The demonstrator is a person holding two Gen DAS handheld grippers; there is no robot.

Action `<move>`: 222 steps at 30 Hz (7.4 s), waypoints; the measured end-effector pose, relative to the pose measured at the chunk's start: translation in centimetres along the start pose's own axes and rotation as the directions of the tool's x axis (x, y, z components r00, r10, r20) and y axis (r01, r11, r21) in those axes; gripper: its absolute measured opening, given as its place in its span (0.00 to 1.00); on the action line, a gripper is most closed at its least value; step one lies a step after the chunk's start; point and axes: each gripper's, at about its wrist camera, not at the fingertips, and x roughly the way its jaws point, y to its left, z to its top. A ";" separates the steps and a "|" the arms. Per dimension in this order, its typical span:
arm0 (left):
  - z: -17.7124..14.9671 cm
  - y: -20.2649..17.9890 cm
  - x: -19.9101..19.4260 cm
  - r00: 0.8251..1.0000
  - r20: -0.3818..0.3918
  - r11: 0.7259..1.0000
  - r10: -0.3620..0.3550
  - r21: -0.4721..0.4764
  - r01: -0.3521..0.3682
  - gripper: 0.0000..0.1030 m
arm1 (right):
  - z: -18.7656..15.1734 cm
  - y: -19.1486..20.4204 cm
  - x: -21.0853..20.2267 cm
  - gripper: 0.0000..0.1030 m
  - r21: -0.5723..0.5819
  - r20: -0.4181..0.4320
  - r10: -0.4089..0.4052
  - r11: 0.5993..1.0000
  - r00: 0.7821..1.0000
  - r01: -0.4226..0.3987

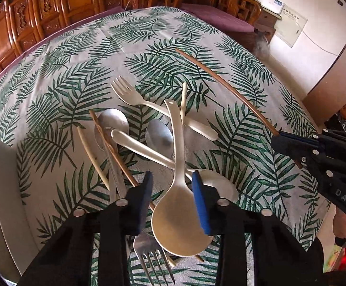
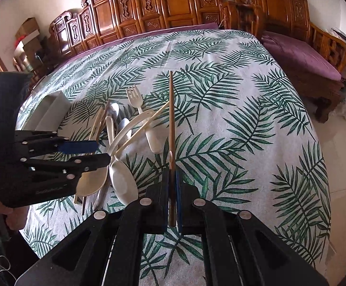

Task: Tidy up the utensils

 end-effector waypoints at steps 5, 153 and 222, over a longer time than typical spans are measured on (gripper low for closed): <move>0.4 -0.1 0.4 1.000 -0.004 1.000 -0.004 -0.002 0.004 0.14 | 0.0 0.2 0.0 0.06 -0.004 0.001 0.002 1.000 1.000 -0.002; -13.0 23.9 -21.6 0.928 0.301 0.959 0.218 -0.240 -0.148 0.26 | 3.5 25.3 1.9 0.06 -0.245 0.048 0.078 0.967 0.996 -0.064; -3.6 3.7 -1.5 0.999 0.050 0.996 -0.015 -0.092 0.019 0.20 | 0.3 5.0 4.8 0.04 -0.135 -0.090 0.001 0.991 0.996 -0.013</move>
